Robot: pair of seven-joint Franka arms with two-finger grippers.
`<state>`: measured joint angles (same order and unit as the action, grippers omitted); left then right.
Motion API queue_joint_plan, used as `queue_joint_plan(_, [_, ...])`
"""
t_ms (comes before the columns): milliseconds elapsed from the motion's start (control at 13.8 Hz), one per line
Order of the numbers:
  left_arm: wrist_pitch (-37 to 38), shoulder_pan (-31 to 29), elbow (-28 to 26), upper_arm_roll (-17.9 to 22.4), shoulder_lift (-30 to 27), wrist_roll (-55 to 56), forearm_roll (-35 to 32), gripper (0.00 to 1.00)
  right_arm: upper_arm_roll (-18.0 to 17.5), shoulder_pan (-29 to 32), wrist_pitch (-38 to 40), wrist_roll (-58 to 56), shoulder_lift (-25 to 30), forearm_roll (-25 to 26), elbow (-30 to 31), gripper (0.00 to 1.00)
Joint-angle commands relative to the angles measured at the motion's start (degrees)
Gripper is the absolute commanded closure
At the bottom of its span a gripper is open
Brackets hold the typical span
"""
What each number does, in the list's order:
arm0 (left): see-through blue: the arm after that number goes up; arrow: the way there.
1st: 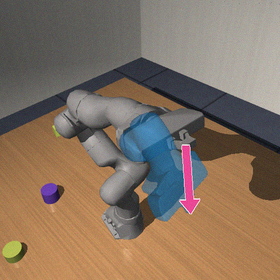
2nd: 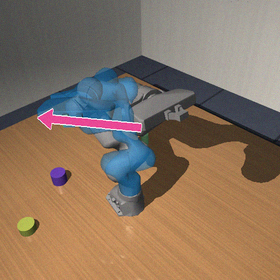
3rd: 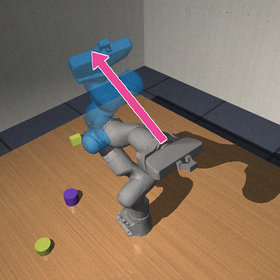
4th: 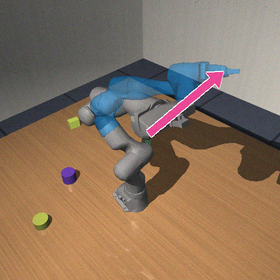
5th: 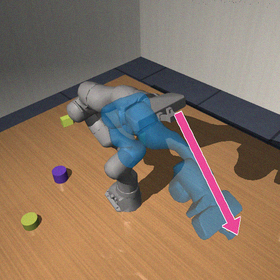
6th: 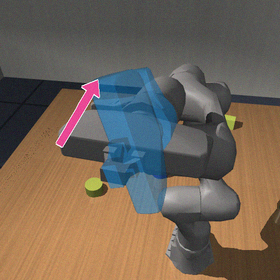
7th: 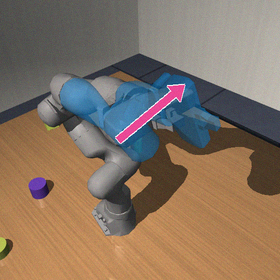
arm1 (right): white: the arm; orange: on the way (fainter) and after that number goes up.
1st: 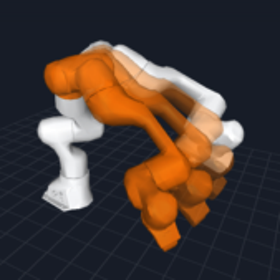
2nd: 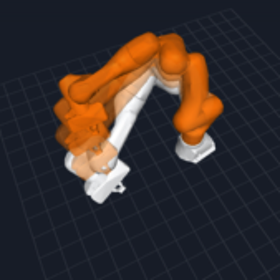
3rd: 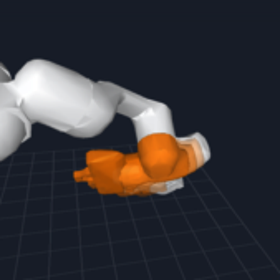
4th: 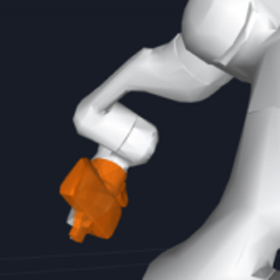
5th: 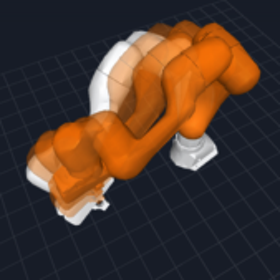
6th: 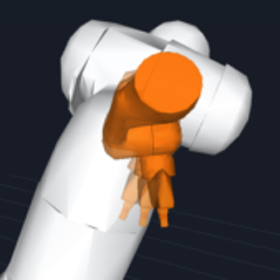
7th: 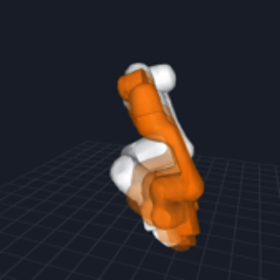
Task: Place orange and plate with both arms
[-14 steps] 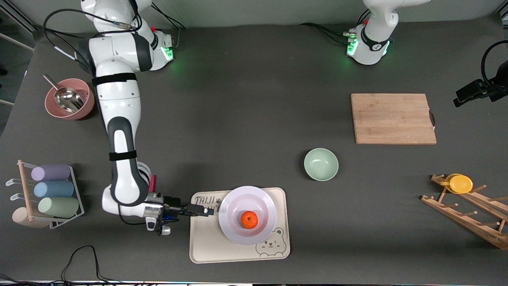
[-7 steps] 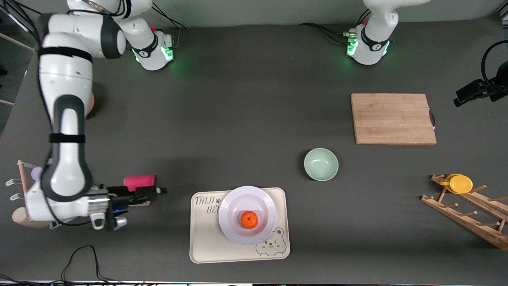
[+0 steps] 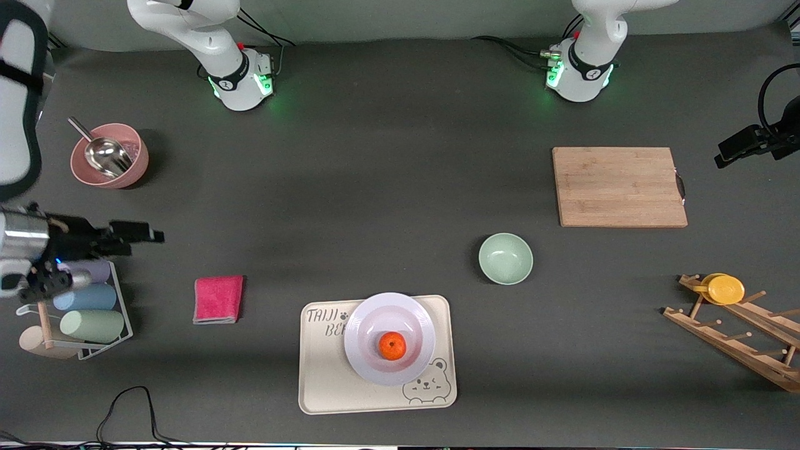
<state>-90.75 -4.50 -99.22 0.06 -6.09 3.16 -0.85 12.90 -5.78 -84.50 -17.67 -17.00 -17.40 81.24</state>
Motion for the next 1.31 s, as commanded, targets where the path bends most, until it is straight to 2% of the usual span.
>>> queue_joint_plan(0, [0.8, 0.0, 0.2, 0.0, -0.6, -1.7, -0.8, 0.00, -8.0, 4.5, -0.8, 5.0, 10.5, 8.8, 8.6, 0.00])
queue_joint_plan(73, [0.9, 0.0, 0.2, 0.0, -0.6, -1.7, -0.8, 0.00, -9.4, 5.2, -0.7, 5.4, 12.0, 10.6, 9.5, 0.00])
queue_joint_plan(291, [1.0, 0.0, 0.1, 0.0, -0.6, -1.7, -0.9, 0.00, -9.6, 5.3, 0.7, 7.8, 14.0, 13.9, 9.4, 0.00])
queue_joint_plan(654, [1.1, 0.0, 0.2, 0.0, -0.6, -1.7, -1.1, 0.00, -9.7, 4.5, 0.7, 11.6, 14.3, 17.0, 8.9, 0.00])
queue_joint_plan(1235, [1.1, 0.0, 0.1, 0.0, -0.4, -1.7, -1.2, 0.00, -9.8, 3.6, 0.7, 16.4, 14.9, 17.5, 9.0, 0.00])
